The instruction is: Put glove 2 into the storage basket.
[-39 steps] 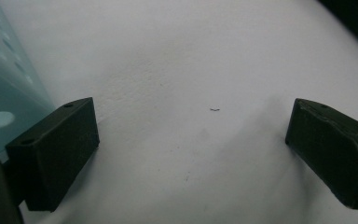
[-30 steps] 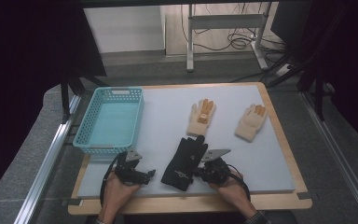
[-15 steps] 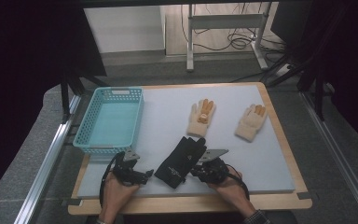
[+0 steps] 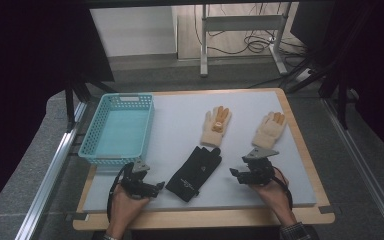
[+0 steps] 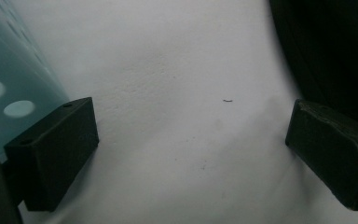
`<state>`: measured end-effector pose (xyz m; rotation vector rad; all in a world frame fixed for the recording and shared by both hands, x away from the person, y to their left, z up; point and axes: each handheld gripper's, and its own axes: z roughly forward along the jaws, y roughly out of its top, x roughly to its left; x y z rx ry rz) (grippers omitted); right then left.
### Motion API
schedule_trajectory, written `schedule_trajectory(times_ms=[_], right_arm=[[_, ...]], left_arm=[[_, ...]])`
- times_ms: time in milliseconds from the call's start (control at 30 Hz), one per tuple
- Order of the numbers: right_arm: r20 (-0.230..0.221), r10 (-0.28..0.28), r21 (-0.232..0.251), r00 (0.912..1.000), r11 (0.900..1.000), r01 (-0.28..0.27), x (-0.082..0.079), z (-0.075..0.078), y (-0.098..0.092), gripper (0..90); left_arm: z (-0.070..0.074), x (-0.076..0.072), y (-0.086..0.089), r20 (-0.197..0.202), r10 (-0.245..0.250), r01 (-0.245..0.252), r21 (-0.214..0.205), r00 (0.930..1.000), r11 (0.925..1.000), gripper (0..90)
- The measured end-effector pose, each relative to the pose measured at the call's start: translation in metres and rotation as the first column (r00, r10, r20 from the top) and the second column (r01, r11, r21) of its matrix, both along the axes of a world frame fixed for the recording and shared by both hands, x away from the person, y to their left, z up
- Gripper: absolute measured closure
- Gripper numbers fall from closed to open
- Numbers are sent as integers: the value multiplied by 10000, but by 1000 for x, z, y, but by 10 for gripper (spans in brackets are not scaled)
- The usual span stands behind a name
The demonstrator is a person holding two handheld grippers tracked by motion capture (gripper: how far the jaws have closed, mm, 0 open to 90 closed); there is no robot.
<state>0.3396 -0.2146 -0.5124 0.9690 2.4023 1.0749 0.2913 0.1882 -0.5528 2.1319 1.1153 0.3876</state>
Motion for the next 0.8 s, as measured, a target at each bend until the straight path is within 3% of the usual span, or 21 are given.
schedule_trajectory(times_ms=[133, 367, 633, 800], right_arm=[[-42, -748, 45, 9972, 9972, 748, 7, -5, -20, 248], [-159, -1409, 41, 9899, 9900, 1410, 12, -14, -38, 225], [-74, -1464, -351, 9892, 9887, 1460, 11, -19, -36, 200], [-33, -1460, -352, 9893, 9887, 1458, 11, -19, -37, 199]], left_arm=[[0, 0, 0, 2, -2, 2, 6, 10000, 10000, 27], [0, 0, 0, -14, 2, -2, -5, 10000, 10000, 27], [0, 0, 0, -23, 2, -2, -14, 10000, 10000, 27], [0, 1, 0, -85, -91, 91, -30, 9999, 10000, 16]])
